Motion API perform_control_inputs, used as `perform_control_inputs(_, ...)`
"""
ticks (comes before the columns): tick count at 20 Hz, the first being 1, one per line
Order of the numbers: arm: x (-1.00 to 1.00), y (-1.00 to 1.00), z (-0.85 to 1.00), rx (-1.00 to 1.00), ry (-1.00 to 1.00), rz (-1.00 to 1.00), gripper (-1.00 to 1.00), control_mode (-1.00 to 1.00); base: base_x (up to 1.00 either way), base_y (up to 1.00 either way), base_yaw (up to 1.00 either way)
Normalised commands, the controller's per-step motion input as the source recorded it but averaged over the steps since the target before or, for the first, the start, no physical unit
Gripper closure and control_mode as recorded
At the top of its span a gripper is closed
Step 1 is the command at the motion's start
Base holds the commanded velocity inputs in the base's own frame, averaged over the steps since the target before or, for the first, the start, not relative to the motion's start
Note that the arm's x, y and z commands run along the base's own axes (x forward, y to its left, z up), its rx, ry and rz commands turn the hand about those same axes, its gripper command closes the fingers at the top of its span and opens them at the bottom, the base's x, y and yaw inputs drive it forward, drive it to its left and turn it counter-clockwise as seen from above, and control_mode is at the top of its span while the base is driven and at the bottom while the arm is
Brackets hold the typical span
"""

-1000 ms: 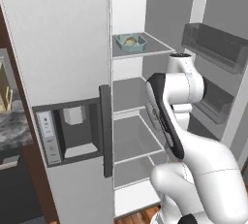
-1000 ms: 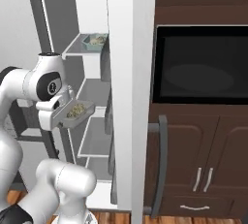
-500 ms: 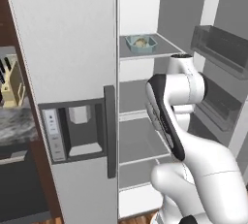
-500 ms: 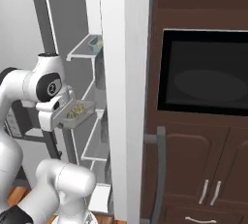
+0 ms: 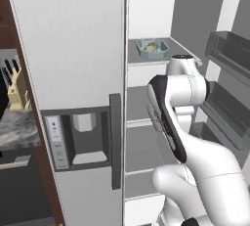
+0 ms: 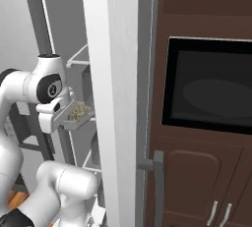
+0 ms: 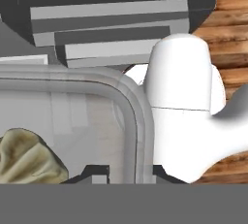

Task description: Place two dumplings into each of the tupperware containers and then place the containers in the fridge.

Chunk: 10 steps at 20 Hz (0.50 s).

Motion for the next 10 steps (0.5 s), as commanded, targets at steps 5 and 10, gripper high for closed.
perform_control_inputs(5,0.0,0.0,0.0,0.0,0.0,0.0,1.0,1.0,0.15,-0.23,0.05)
perform_control_inputs(10,0.03,-0.28,-0.11,0.0,-0.04,0.0,1.0,-1.0,0.0,-0.01,0.0)
